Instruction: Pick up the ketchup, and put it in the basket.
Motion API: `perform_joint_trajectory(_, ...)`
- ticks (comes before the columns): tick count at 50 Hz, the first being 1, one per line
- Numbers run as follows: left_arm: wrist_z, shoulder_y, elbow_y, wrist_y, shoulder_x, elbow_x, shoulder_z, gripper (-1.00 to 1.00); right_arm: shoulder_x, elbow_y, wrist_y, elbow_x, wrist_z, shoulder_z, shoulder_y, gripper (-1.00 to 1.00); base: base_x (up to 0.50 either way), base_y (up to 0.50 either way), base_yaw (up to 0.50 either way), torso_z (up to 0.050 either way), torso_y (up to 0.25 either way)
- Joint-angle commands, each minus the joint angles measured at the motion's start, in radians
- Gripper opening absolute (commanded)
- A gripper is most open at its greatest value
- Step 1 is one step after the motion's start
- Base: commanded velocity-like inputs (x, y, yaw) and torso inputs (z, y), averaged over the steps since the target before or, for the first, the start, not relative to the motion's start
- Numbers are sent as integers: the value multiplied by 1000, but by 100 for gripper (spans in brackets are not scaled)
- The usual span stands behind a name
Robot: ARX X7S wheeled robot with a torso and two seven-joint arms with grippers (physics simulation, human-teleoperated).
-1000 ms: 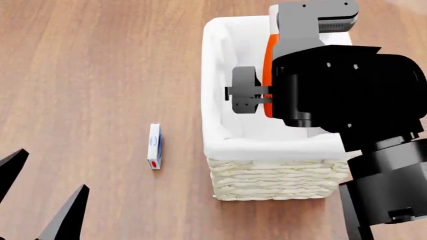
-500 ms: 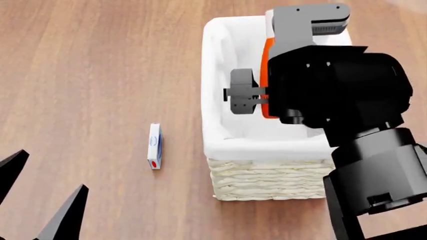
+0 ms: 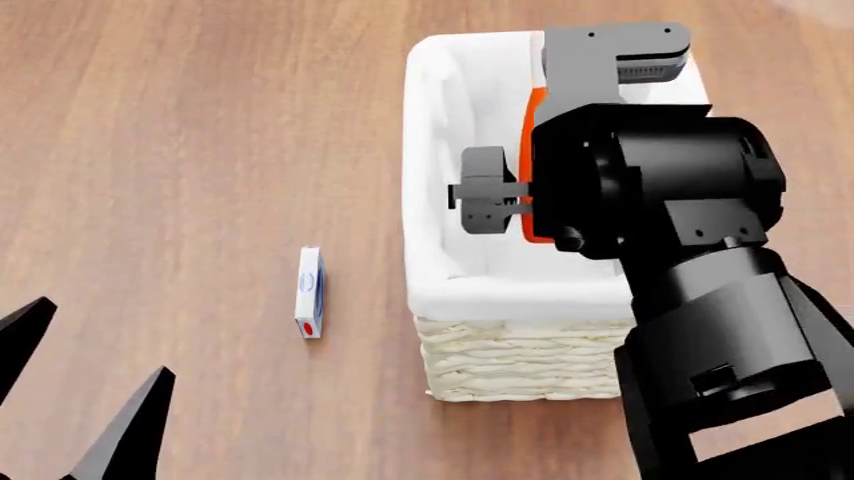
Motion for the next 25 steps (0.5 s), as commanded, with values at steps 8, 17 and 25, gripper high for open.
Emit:
perform_joint_trajectory(8, 16, 13, -19, 19, 10, 19, 8, 100, -57, 158, -74, -75, -109, -39, 33, -100, 0, 0, 0, 0, 0)
perform_joint_trajectory(17, 20, 16, -23, 22, 13, 25, 13, 100, -86, 238, -110, -108, -157, -57, 50, -100, 0, 0, 0, 0, 0)
perform_joint_trajectory(25, -1, -3, -3, -1, 0, 0, 9, 100, -92, 251, -115, -143, -173, -33, 44, -100, 0, 0, 0, 0, 1)
